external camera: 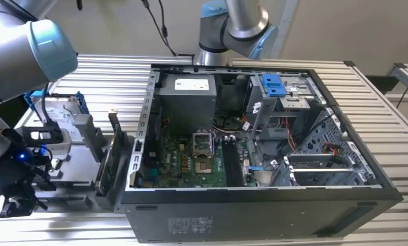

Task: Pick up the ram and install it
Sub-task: 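Pick up the ram and move it above insertion slot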

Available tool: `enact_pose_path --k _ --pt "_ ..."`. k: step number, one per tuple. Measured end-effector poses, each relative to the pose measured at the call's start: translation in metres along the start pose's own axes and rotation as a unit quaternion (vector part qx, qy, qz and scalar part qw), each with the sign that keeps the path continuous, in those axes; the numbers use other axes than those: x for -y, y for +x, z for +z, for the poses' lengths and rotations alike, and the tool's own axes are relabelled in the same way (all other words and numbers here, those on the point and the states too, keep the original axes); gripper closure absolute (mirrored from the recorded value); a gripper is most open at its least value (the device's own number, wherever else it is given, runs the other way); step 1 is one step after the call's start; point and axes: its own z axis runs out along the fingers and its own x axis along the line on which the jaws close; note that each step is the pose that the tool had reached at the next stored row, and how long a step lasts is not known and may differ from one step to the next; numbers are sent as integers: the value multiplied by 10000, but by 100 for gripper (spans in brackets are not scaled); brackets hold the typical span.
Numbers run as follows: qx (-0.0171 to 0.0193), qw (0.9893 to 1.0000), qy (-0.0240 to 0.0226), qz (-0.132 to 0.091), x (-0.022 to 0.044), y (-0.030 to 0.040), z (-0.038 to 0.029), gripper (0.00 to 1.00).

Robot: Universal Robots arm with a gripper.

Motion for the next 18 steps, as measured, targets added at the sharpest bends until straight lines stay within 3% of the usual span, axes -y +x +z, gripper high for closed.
enact_pose_path --k 13,15,16,18 --pt "0 10000 0 0 -3 1 23 52" --pt "0 10000 0 0 -3 1 24 55" --pt "0 10000 0 0 -3 1 24 61" --pt "0 10000 0 0 -3 1 24 61"
